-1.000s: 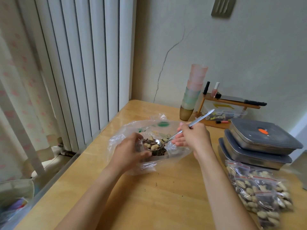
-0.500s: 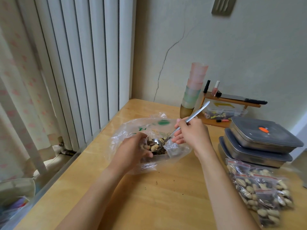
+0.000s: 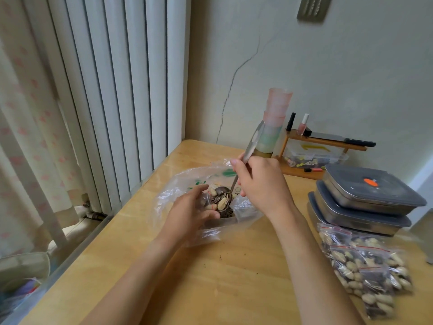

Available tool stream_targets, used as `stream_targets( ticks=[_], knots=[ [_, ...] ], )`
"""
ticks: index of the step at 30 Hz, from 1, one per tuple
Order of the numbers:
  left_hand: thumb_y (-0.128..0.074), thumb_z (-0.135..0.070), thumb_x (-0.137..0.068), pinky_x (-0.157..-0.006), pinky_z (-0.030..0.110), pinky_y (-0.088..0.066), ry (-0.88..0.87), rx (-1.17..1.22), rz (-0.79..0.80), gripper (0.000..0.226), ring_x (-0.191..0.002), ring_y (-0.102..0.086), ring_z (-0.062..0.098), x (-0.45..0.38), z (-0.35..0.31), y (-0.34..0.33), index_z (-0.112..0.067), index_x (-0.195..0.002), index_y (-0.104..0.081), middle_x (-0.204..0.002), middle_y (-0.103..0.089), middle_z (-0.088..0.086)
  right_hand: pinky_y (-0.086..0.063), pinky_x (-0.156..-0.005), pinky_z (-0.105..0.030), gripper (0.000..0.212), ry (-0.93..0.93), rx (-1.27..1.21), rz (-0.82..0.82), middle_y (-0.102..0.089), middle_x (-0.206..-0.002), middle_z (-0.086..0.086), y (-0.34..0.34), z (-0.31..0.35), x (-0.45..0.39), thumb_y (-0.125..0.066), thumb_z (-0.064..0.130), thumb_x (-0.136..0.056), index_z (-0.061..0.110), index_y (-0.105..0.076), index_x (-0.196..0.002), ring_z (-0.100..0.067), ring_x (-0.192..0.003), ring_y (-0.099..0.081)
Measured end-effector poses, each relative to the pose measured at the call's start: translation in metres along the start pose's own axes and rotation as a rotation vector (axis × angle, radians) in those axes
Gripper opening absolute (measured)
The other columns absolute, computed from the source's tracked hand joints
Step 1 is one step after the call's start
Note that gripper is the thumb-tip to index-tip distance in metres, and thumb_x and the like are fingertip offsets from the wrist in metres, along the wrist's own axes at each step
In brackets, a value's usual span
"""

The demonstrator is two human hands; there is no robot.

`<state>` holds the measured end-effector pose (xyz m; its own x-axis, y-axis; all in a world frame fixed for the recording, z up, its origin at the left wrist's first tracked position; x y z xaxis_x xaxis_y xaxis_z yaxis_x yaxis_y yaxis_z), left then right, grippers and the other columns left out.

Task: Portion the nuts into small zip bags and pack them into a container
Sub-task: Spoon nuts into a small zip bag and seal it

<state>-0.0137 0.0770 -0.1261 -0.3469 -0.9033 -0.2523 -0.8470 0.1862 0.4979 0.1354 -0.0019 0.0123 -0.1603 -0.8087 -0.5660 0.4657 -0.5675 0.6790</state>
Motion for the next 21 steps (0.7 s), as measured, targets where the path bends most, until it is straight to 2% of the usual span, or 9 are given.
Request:
stream_targets(
  ticks=[3, 7, 10, 12, 13, 15, 17, 19, 21],
  knots=[
    [-0.089, -0.030, -0.074, -0.083, 0.004, -0.042, -0.033, 0.006, -0.016, 0.063, -0.094, -0.061, -0.010, 0.0011, -0.0032, 0.0027, -0.034, -0.131, -0.060, -0.116, -0.067, -0.012, -0.057, -0.062, -0.043, 0.035, -0.008, -0.003, -0.030, -0.068, -0.067, -0.002, 0.0026, -0.0009, 0.0002, -0.053, 0.034, -0.106, 0.013, -0.071, -0.083, -0.022, -0.058, -0.068],
    [-0.088, -0.034, -0.075, -0.077, 0.001, -0.037, -0.068, -0.006, -0.004, 0.054, -0.096, -0.058, -0.007, 0.0023, -0.0067, 0.0040, -0.041, -0.122, -0.062, -0.114, -0.067, -0.014, -0.056, -0.059, -0.035, 0.035, -0.044, -0.020, -0.026, -0.066, -0.066, 0.003, 0.0052, -0.0057, 0.0019, -0.051, 0.032, -0.107, 0.013, -0.069, -0.084, -0.007, -0.048, -0.065],
    [-0.089, -0.028, -0.074, -0.074, 0.004, -0.042, -0.064, 0.044, 0.026, 0.053, -0.088, -0.063, -0.014, 0.0042, -0.0074, -0.0002, -0.039, -0.118, -0.061, -0.097, -0.072, -0.020, -0.053, -0.057, -0.027, 0.033, -0.067, -0.037, -0.063, -0.065, -0.065, 0.005, 0.0068, -0.0085, 0.0028, -0.051, 0.030, -0.108, 0.011, -0.070, -0.089, -0.002, -0.045, -0.064],
    [-0.089, -0.023, -0.076, -0.074, 0.006, -0.045, -0.047, 0.082, 0.026, 0.053, -0.087, -0.065, -0.014, 0.0043, -0.0043, -0.0019, -0.035, -0.119, -0.060, -0.091, -0.071, -0.030, -0.052, -0.056, -0.025, 0.032, -0.068, -0.055, -0.076, -0.066, -0.063, 0.003, 0.0066, -0.0083, 0.0030, -0.051, 0.029, -0.108, 0.012, -0.070, -0.090, -0.001, -0.045, -0.064],
    [-0.088, -0.022, -0.076, -0.074, 0.006, -0.046, -0.042, 0.088, 0.023, 0.055, -0.087, -0.066, -0.013, 0.0044, -0.0037, -0.0020, -0.033, -0.121, -0.059, -0.090, -0.071, -0.028, -0.053, -0.057, -0.026, 0.032, -0.063, -0.062, -0.072, -0.066, -0.062, 0.002, 0.0059, -0.0076, 0.0029, -0.051, 0.029, -0.108, 0.011, -0.070, -0.089, -0.001, -0.045, -0.063],
    [-0.088, -0.022, -0.077, -0.074, 0.010, -0.050, -0.026, 0.075, 0.019, 0.060, -0.086, -0.066, -0.008, 0.0036, -0.0015, -0.0023, -0.031, -0.126, -0.056, -0.093, -0.072, -0.016, -0.054, -0.058, -0.028, 0.033, -0.048, -0.078, -0.052, -0.066, -0.060, 0.001, 0.0040, -0.0062, 0.0021, -0.052, 0.029, -0.107, 0.011, -0.070, -0.087, -0.002, -0.045, -0.064],
    [-0.088, -0.024, -0.077, -0.077, 0.020, -0.054, -0.010, 0.071, 0.017, 0.064, -0.086, -0.068, 0.000, 0.0029, 0.0000, -0.0029, -0.030, -0.131, -0.053, -0.094, -0.072, -0.007, -0.054, -0.059, -0.029, 0.033, -0.035, -0.090, -0.046, -0.066, -0.059, 0.001, 0.0035, -0.0050, 0.0016, -0.053, 0.029, -0.107, 0.010, -0.070, -0.086, -0.003, -0.045, -0.064],
    [-0.088, -0.030, -0.077, -0.083, 0.030, -0.054, -0.019, 0.001, -0.002, 0.067, -0.097, -0.066, 0.005, 0.0023, -0.0007, -0.0018, -0.030, -0.134, -0.052, -0.103, -0.072, -0.010, -0.052, -0.060, -0.026, 0.035, -0.023, -0.083, -0.069, -0.065, -0.058, 0.001, 0.0056, -0.0041, 0.0016, -0.053, 0.029, -0.107, 0.009, -0.071, -0.085, -0.002, -0.046, -0.064],
    [-0.086, -0.037, -0.077, -0.089, 0.033, -0.046, -0.060, -0.125, -0.049, 0.066, -0.111, -0.059, 0.011, 0.0018, -0.0047, 0.0015, -0.031, -0.135, -0.054, -0.112, -0.065, -0.014, -0.050, -0.063, -0.025, 0.037, -0.005, -0.062, -0.095, -0.065, -0.057, 0.001, 0.0087, -0.0017, 0.0022, -0.053, 0.029, -0.107, 0.007, -0.072, -0.083, -0.001, -0.048, -0.064]
  ],
)
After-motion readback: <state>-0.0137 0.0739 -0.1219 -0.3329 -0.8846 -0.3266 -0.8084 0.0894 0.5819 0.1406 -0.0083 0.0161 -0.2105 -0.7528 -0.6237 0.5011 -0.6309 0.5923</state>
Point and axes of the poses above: each hand's wrist, its own x-axis away from the middle knuckle, its own y-axis out of the back of the hand, z = x × y, the point moved 7 cm from there along -x, towards the middle knuckle
